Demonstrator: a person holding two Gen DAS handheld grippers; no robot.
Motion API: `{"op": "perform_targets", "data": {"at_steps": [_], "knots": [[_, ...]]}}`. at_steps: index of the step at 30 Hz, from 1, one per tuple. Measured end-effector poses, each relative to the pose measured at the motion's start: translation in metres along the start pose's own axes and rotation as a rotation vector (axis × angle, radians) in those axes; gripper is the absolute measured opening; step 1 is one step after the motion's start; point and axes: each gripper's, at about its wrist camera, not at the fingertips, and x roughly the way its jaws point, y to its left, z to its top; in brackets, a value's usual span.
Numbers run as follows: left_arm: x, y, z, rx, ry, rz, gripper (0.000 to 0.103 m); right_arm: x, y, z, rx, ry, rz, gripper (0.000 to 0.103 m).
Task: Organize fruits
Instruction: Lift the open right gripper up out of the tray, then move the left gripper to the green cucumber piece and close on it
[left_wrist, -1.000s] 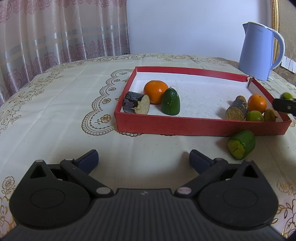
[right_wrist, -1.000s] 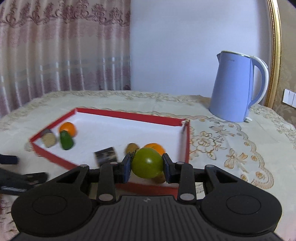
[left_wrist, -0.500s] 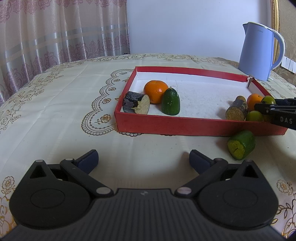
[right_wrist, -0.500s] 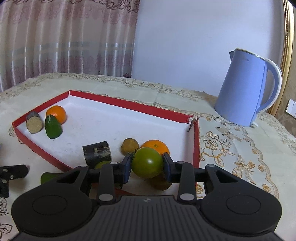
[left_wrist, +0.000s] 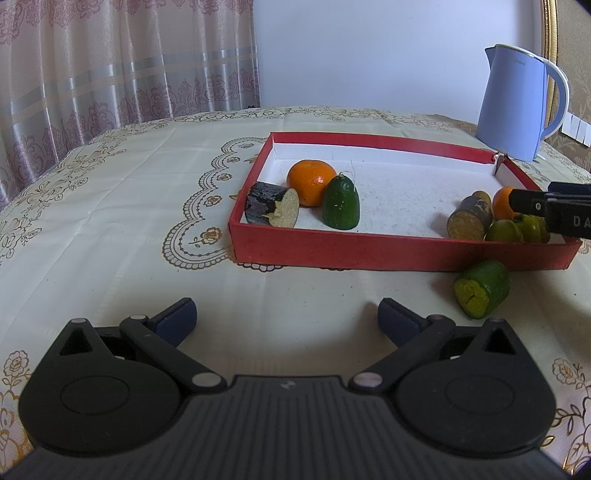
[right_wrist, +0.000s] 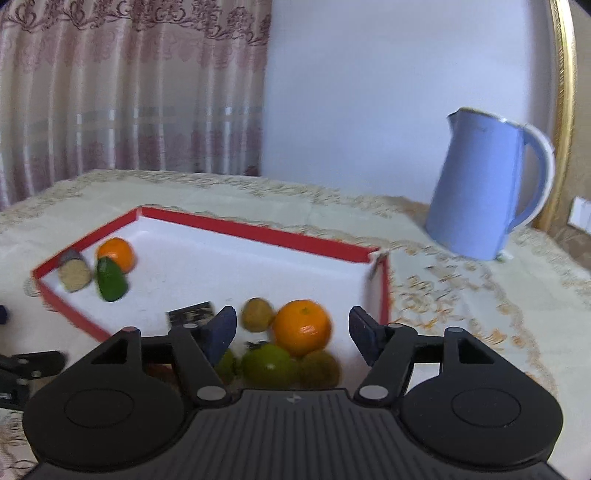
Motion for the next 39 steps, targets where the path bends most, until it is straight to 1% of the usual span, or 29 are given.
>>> {"op": "perform_targets", "data": {"at_steps": [3, 8, 10, 14, 16, 17, 20, 21, 24, 26, 29, 30, 32, 34, 37, 39], "knots": [[0.0, 0.0, 0.0, 0.0, 0.0, 0.0, 0.103, -0.004, -0.004, -0.001, 0.034, -0.003, 0.038, 0.067], [0.0, 0.0, 0.0, 0.0, 0.0, 0.0, 0.103, -0.03, -0.011, -0.003, 0.085, -0.081, 0.048, 0.067], [0.0, 0.0, 0.0, 0.0, 0.0, 0.0, 0.103, -0.041, -0.015, -0.007, 0.096, -0.08, 0.072, 0.067], [-0.001, -0.001, 0.0, 0.009, -0.007, 0.004, 0.103, -0.063, -0.02, -0.028, 0.106, -0.063, 0.09, 0.068], [-0.004, -0.004, -0.002, 0.036, -0.024, 0.004, 0.103, -0.069, -0.024, -0.037, 0.112, -0.052, 0.088, 0.071], [-0.006, -0.006, -0.003, 0.051, -0.04, 0.003, 0.103, -0.071, -0.025, -0.04, 0.118, -0.045, 0.085, 0.074], [-0.017, -0.014, -0.007, 0.101, -0.091, -0.024, 0.103, -0.07, -0.03, -0.049, 0.145, -0.031, 0.076, 0.075], [-0.021, -0.017, -0.009, 0.114, -0.104, -0.044, 0.103, -0.068, -0.033, -0.051, 0.155, -0.02, 0.079, 0.075], [-0.03, -0.027, -0.012, 0.141, -0.129, -0.107, 0.103, -0.06, -0.036, -0.056, 0.18, 0.007, 0.095, 0.075], [-0.033, -0.035, -0.011, 0.149, -0.14, -0.121, 0.103, -0.058, -0.037, -0.058, 0.182, 0.016, 0.096, 0.075], [-0.035, -0.047, -0.008, 0.151, -0.14, -0.156, 0.103, -0.058, -0.037, -0.059, 0.188, 0.02, 0.102, 0.076], [-0.033, -0.051, -0.005, 0.15, -0.133, -0.166, 0.103, -0.058, -0.039, -0.06, 0.196, 0.021, 0.107, 0.081], [-0.03, -0.058, 0.0, 0.152, -0.124, -0.169, 0.103, -0.057, -0.042, -0.061, 0.215, 0.027, 0.108, 0.085], [-0.027, -0.065, 0.004, 0.151, -0.114, -0.167, 0.103, -0.056, -0.046, -0.061, 0.238, 0.034, 0.11, 0.085], [-0.024, -0.073, 0.007, 0.157, -0.1, -0.187, 0.103, -0.054, -0.048, -0.062, 0.255, 0.043, 0.11, 0.085], [-0.02, -0.079, 0.009, 0.172, -0.096, -0.177, 0.103, -0.053, -0.048, -0.062, 0.256, 0.05, 0.112, 0.085]]}}
